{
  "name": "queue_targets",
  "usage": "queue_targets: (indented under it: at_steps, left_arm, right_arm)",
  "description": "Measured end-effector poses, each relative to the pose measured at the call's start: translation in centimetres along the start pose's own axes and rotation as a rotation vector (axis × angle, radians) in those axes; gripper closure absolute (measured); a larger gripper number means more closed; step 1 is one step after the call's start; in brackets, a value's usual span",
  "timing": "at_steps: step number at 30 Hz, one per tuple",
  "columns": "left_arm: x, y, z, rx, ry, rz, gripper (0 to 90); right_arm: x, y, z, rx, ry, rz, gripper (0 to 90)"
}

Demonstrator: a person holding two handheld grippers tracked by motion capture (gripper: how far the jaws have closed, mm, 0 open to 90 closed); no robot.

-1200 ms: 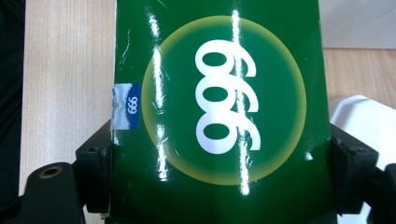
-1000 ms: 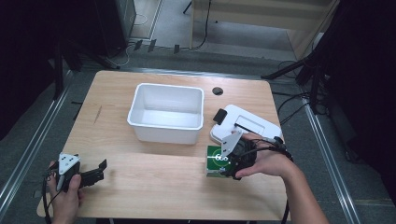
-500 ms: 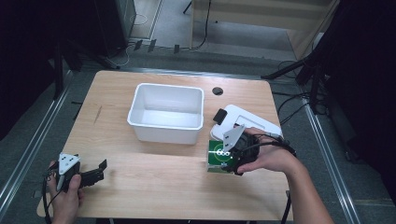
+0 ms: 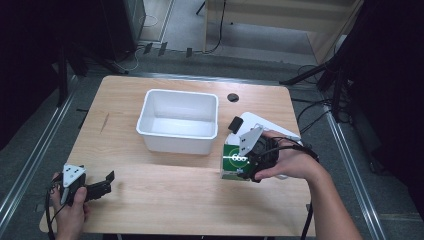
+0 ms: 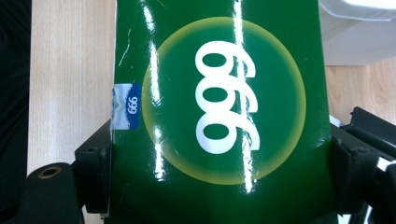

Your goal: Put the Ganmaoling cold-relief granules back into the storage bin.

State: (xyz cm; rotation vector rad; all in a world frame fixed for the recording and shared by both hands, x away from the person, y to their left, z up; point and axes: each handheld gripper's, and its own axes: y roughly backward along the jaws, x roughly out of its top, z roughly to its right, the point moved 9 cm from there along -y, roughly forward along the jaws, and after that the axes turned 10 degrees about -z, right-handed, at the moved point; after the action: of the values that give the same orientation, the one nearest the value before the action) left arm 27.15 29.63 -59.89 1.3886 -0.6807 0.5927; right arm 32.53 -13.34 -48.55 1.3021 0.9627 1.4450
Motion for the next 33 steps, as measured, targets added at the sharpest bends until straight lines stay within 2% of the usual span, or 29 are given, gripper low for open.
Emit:
queue_targets:
  at_steps: [5, 9, 24, 33]
  left_arm:
    - [0.0, 0.0, 0.0, 0.000, 0.001, 0.001, 0.2]
    - [0.0, 0.0, -0.1, -0.005, 0.017, 0.005, 0.2]
    - [0.0, 0.0, -0.1, -0.001, 0.014, 0.004, 0.2]
    - [0.0, 0.1, -0.2, -0.004, 0.016, 0.002, 0.2]
  right_arm:
    - [0.2, 0.5, 0.3, -0.003, -0.003, -0.001, 17.1]
    - [0.4, 1.0, 0.5, -0.006, -0.001, 0.006, 17.1]
    - [1.3, 3.4, 2.1, -0.023, -0.005, 0.015, 17.0]
    - [1.9, 3.9, 3.1, -0.028, -0.015, 0.028, 17.0]
